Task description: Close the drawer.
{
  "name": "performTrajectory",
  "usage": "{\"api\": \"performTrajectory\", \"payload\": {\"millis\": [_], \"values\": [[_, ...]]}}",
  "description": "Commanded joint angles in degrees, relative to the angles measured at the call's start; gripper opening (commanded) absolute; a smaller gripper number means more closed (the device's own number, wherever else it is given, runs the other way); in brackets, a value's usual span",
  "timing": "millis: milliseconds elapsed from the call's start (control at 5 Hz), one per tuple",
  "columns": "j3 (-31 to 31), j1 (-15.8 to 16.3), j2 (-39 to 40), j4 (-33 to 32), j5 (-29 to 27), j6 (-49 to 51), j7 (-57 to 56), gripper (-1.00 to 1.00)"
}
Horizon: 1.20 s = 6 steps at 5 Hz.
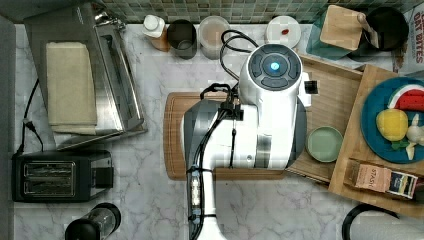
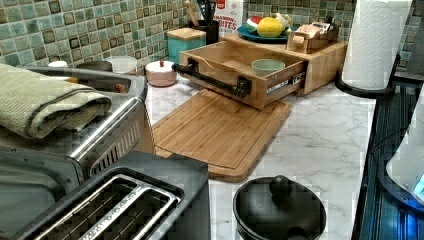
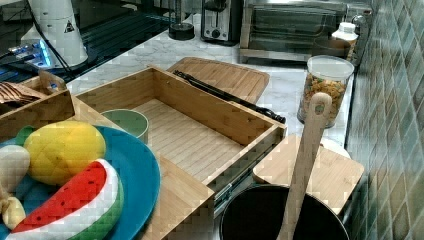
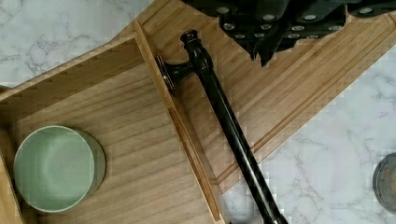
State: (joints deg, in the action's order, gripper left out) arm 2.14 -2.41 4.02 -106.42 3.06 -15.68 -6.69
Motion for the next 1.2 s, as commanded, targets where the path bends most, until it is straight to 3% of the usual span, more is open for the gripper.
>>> {"api": "performTrajectory", "payload": {"millis": [200, 600, 800, 1000, 1200], "values": [[-0.02, -0.06, 0.0, 0.0, 0.09, -0.01, 0.0, -1.0], [-0.62, -0.03, 5.79, 2.29, -1.37, -4.01, -7.84, -1.0], [-1.5, 0.89, 8.11, 2.98, -0.75, -7.07, -7.09, -1.0], [-4.31, -0.17, 10.49, 4.89, -0.2, -8.49, -4.83, -1.0], [-3.42, 2.23, 12.18, 5.46, -0.81, -12.36, -3.32, -1.0]]}}
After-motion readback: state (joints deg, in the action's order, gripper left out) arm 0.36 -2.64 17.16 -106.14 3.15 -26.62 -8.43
